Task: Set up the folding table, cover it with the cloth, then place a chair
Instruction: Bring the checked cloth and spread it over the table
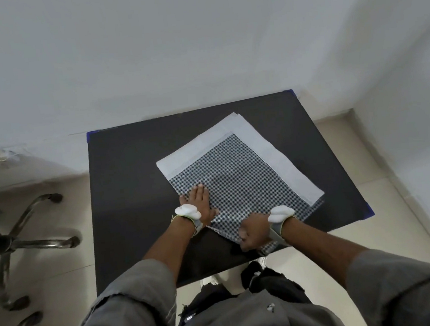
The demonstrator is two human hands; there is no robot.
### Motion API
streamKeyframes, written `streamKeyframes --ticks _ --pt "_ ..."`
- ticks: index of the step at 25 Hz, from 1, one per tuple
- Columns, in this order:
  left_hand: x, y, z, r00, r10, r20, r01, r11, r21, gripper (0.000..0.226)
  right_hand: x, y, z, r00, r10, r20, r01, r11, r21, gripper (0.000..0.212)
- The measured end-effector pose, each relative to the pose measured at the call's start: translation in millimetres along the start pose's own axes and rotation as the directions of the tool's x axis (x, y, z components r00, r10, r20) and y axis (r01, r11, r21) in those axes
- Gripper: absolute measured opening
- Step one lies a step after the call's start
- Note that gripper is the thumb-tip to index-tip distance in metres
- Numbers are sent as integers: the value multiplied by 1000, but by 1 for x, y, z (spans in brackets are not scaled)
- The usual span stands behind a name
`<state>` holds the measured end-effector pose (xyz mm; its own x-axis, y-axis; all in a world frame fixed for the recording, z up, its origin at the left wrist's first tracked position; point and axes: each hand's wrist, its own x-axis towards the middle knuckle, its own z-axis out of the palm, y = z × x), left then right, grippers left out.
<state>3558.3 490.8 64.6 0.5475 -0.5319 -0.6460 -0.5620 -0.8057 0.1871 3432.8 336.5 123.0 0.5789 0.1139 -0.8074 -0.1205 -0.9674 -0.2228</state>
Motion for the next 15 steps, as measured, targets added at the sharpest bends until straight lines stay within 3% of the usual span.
streamKeyframes --ticks 3,6,9,11,13,15 --pt "2 -3 0 998 -3 -55 7 998 67 79 -8 16 -6 997 34 -74 -28 996 89 40" --pt "-4 20 15 972 169 -164 -147 979 138 72 -13 49 -3 979 96 -177 -98 995 -5 46" --pt "-12 51 34 990 139 2 -138 988 69 96 -12 75 12 975 139 -176 -163 978 -133 47" --pt "-11 57 36 992 99 72 -107 988 113 117 -10 90 18 975 143 -172 -172 971 -169 44" --pt "-7 51 26 989 110 103 -123 984 129 120 -12 102 20 971 134 -198 -169 971 -170 43" --pt "0 48 11 988 112 104 -127 980 154 107 -18 117 21 960 132 -247 -182 964 -192 41"
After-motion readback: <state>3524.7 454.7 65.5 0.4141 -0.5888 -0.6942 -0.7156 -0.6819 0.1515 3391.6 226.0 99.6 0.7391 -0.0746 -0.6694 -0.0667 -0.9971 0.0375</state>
